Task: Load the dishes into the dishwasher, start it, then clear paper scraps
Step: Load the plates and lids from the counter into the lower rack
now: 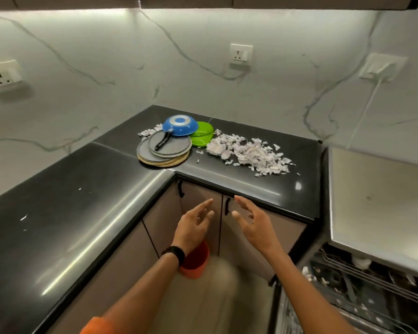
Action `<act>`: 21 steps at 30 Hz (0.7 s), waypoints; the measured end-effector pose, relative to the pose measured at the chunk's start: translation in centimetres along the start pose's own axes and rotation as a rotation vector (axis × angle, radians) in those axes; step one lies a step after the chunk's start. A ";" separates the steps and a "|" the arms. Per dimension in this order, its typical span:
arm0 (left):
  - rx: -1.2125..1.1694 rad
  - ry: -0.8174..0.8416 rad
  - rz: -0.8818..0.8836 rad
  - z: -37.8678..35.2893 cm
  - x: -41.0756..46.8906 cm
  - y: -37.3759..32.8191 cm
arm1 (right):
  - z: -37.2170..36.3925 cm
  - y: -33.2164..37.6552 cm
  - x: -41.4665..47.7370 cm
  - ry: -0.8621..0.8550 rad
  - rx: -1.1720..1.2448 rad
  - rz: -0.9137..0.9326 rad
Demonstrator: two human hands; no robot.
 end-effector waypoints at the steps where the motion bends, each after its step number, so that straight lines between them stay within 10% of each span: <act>1: 0.003 -0.013 0.008 0.6 0.8 0.3 | -0.8 0.1 1.2 0.018 0.010 0.006; 21: 0.076 -0.309 0.039 11.1 26.7 2.0 | -12.1 1.3 33.7 0.244 0.174 0.056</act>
Point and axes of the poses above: each hand's wrist, its own x-axis towards the middle knuckle, its own z-axis out of the back of the hand, y = z × x, the point moved 3 cm from there along x, towards the middle knuckle, and after that the axes turned 11 degrees about -x, right-handed, at the moved point
